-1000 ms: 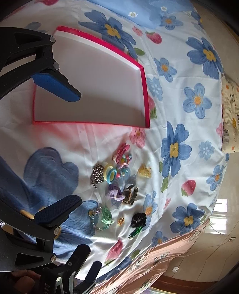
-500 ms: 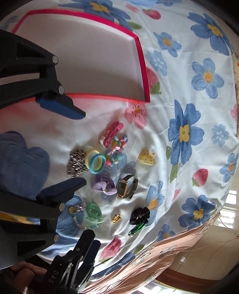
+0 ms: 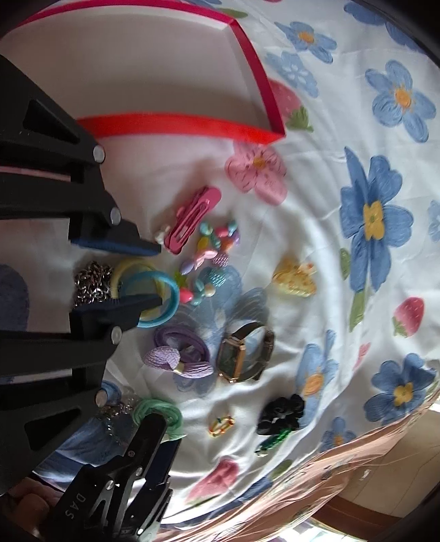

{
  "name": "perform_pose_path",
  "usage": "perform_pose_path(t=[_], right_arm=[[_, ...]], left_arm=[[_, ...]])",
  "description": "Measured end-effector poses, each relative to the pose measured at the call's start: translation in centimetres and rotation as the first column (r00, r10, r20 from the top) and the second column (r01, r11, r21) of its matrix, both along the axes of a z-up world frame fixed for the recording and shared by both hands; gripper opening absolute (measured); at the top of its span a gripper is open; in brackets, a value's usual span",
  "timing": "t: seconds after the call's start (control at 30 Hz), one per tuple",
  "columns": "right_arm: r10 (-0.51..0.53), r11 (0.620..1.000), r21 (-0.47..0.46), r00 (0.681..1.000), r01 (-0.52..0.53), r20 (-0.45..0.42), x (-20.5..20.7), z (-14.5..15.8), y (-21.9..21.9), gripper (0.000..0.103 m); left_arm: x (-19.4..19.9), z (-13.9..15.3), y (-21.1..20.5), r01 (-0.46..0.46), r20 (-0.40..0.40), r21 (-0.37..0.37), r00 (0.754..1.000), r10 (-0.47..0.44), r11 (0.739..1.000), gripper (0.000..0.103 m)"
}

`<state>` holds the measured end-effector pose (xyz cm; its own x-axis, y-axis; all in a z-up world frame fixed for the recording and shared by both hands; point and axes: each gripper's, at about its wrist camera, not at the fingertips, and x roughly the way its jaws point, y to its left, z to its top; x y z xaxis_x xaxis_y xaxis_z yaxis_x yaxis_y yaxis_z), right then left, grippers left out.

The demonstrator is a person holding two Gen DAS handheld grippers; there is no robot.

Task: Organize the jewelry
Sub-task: 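Grasp the mint green bow tie with right gripper while left reaches toward blue hair ties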

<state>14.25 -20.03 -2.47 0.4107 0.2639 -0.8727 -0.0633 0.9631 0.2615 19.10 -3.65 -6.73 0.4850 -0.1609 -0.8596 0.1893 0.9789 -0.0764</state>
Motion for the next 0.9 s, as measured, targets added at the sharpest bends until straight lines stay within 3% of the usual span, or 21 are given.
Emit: perform_pose_path(t=[0.07, 0.17, 0.6, 0.9], right_arm=[[0.002, 1.0, 0.001, 1.0, -0.002, -0.004, 0.0, -0.1, 0.1, 0.031], [0.003, 1.0, -0.001, 1.0, -0.003, 0.001, -0.1, 0.0, 0.0, 0.015], [0.01, 0.998, 0.062, 0.997, -0.015, 0.071, -1.0, 3.0, 0.4, 0.013], [0.059, 0.996, 0.065, 0.995, -0.064, 0.079, -1.8, 3.5, 2.8, 0.013]], left_arm=[[0.1, 0.0, -0.2, 0.01, 0.0, 0.008, 1.0, -0.01, 1.0, 0.009], [-0.3, 0.4, -0.2, 0.017, 0.016, -0.009, 1.0, -0.017, 1.0, 0.006], [-5.2, 3.9, 4.2, -0.034, 0.067, -0.148, 0.997, 0.044, 0.988, 0.004], [-7.3, 2.2, 4.0, -0.014, -0.01, -0.121, 1.0, 0.013, 0.993, 0.006]])
